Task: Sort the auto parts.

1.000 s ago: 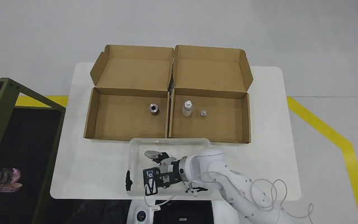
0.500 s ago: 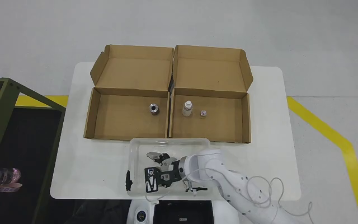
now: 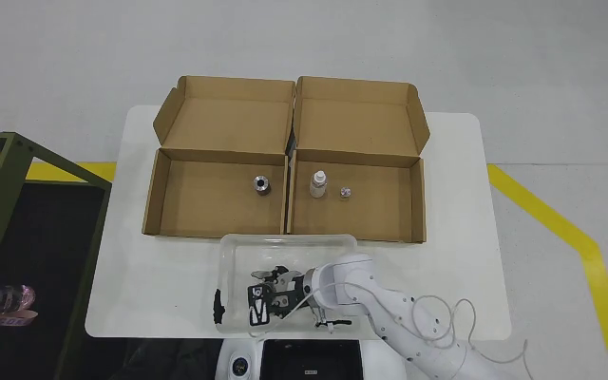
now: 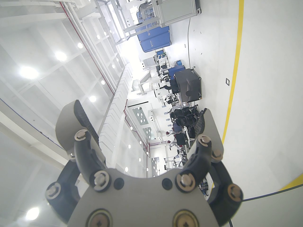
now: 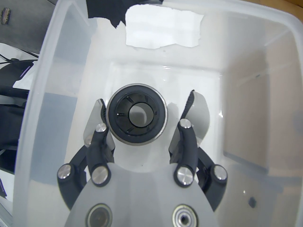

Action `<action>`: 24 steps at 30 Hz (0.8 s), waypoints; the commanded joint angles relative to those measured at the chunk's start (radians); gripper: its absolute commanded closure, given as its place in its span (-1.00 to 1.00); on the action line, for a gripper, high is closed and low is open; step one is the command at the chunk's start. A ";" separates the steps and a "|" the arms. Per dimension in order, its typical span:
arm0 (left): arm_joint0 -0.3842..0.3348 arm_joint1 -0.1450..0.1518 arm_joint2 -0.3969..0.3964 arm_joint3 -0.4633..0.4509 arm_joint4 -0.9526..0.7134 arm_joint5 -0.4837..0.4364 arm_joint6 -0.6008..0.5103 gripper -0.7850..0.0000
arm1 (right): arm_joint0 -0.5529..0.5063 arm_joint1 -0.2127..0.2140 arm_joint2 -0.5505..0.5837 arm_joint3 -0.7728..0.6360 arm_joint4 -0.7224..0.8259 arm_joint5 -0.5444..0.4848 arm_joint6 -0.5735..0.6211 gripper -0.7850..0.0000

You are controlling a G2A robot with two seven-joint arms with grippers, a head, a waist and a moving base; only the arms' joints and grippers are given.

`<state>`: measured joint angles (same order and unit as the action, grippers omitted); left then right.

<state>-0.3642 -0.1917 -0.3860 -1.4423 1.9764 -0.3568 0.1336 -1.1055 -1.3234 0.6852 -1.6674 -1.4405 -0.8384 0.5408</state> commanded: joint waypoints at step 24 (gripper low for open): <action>0.000 0.000 0.000 0.000 0.000 0.000 0.000 -1.00 | -0.016 0.024 0.059 -0.048 0.051 0.008 -0.097 1.00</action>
<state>-0.3642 -0.1917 -0.3860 -1.4423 1.9764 -0.3568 0.1336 -1.1206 -1.3010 0.7392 -1.7112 -1.3940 -0.8299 0.4455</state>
